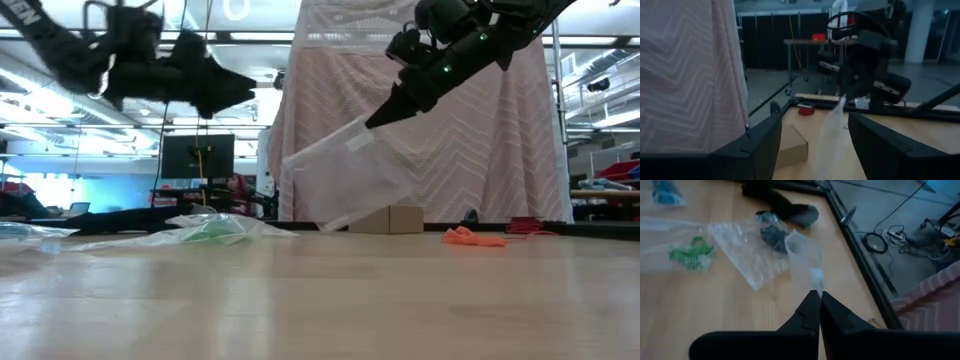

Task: Sort rubber bands
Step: Open the transparent zip bag

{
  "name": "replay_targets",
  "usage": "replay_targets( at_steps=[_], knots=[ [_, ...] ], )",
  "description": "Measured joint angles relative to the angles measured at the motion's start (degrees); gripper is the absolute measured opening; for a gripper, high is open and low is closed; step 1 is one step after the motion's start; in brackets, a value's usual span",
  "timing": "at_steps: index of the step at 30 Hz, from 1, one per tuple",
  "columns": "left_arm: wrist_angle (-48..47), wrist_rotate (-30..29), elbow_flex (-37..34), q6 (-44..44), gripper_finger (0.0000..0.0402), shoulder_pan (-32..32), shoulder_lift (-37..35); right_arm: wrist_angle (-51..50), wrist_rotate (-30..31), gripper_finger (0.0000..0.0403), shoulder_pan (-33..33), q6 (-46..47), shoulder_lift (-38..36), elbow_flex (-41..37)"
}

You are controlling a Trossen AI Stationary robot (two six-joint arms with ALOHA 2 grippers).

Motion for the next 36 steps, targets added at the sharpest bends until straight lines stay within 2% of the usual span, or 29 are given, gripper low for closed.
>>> replay_targets(
  at_steps=[2,8,12,20,24,31,36],
  knots=[
    [4.3,0.1,-3.2,-0.7,0.0239,-0.1,0.0,1.9,0.0,0.0000,0.0,0.1,0.0,0.0],
    [9.4,-2.4,-7.9,-0.5,0.0239,-0.5,0.1,7.9,-1.1,0.0000,0.0,1.6,0.0,0.0],
    [9.0,-4.7,-8.2,0.5,0.0239,-0.5,0.1,14.2,-3.2,0.0000,0.0,2.7,0.0,0.0],
    [9.1,-4.1,-8.2,0.9,0.0239,-0.5,0.1,23.1,-5.6,0.0000,0.1,5.0,0.0,0.0],
    [9.1,-1.9,-8.2,0.9,0.0239,-0.5,0.1,26.9,-7.1,0.0000,0.8,5.1,0.0,0.0],
    [14.5,-2.5,-8.2,0.6,0.0239,-0.6,0.6,27.7,-8.2,0.0000,2.6,5.0,0.0,0.8],
    [16.7,-0.5,-7.9,-1.1,0.0239,-1.9,3.3,27.5,-8.6,0.0000,3.8,3.8,0.0,2.6]
  ],
)
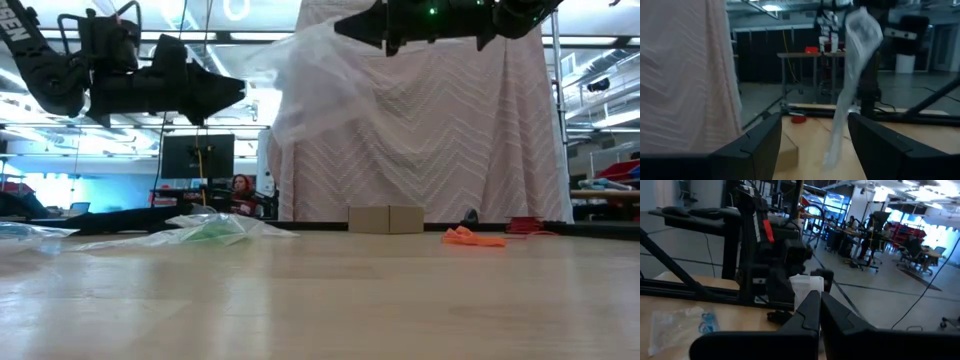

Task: Sort rubber bands
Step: Open the transparent zip bag

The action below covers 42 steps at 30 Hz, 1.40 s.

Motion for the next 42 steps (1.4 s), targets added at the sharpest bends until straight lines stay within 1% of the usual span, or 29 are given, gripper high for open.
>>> replay_targets(
  at_steps=[2,5,10,14,22,27,30,42],
  knots=[
    [0.9,0.3,0.1,-0.8,0.0239,-0.5,1.1,-0.3,0.1,0.0000,0.4,-0.8,0.0,0.5],
    [7.4,0.5,0.1,-2.5,0.0239,-1.0,2.4,-0.8,0.0,0.0000,0.5,-0.9,0.0,0.6],
    [13.0,1.6,0.2,-4.4,0.0239,-1.2,2.5,-2.0,0.2,0.0000,0.5,-1.0,0.0,0.6],
    [12.9,2.5,0.2,-5.9,0.0239,-1.2,2.8,-2.0,0.2,0.0000,0.5,-1.0,0.0,0.6],
    [13.0,3.1,0.2,-5.9,0.0239,-3.0,6.2,-1.5,0.2,0.0000,0.6,-1.0,0.0,0.6],
    [17.3,2.9,0.2,-5.9,0.0239,-3.1,8.0,-1.7,0.1,0.0000,0.6,-1.0,0.0,0.6],
    [18.7,2.9,0.2,-6.1,0.0239,-3.1,8.2,-1.7,0.1,0.0000,0.6,-1.0,0.0,0.6],
    [18.9,3.1,0.2,-7.0,0.0238,-3.1,8.2,-1.7,-0.1,0.0000,0.6,-1.0,0.0,0.6]
  ],
)
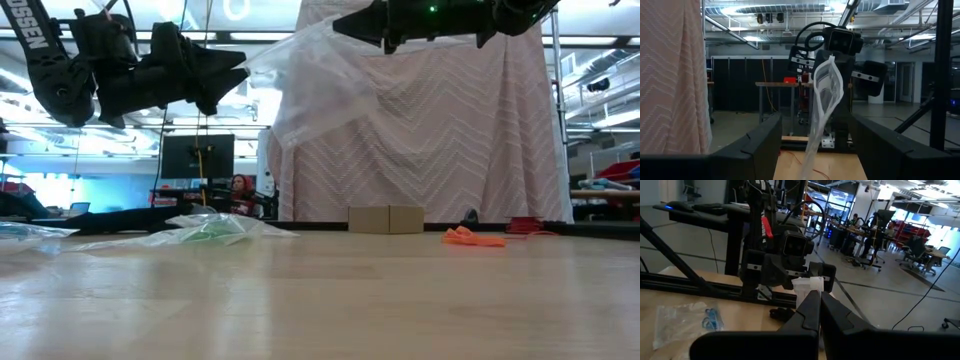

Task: Sort rubber bands
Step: Open the transparent zip bag

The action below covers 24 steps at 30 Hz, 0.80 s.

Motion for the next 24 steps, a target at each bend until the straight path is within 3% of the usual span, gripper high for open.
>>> replay_targets(
  at_steps=[8,17,24],
  knots=[
    [0.0,-0.1,0.0,-0.1,0.0233,-1.2,0.0,1.1,-1.1,0.0000,0.0,0.0,0.0,0.0],
    [1.7,-1.1,0.2,1.3,0.0180,-2.3,0.0,1.2,-1.3,0.0000,0.6,0.0,0.0,0.0],
    [-5.3,-0.4,3.4,1.9,0.0175,-3.4,0.0,1.4,-1.4,0.0000,0.9,0.0,0.0,0.0]
  ],
)
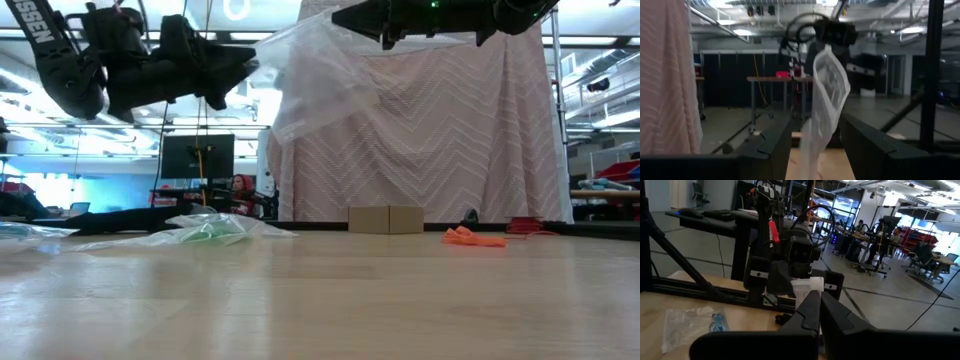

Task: Sort rubber bands
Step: Open the transparent zip bag

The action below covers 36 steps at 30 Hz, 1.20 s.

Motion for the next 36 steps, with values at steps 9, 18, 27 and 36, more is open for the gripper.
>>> replay_targets(
  at_steps=[9,18,27,36],
  knots=[
    [-0.3,0.4,0.3,1.2,0.0174,-0.2,0.0,0.0,0.1,0.0000,0.2,0.0,0.0,0.0],
    [-0.5,0.4,0.3,1.6,0.0141,-0.2,0.0,0.0,0.2,0.0000,0.2,0.0,0.0,0.0],
    [0.3,0.8,0.3,3.1,0.0040,-0.2,0.0,-0.1,0.8,0.0000,0.2,0.0,0.0,0.0],
    [0.5,0.8,0.3,4.3,0.0009,-0.3,0.0,-2.4,0.8,0.0000,0.8,1.0,0.0,0.0]
  ],
)
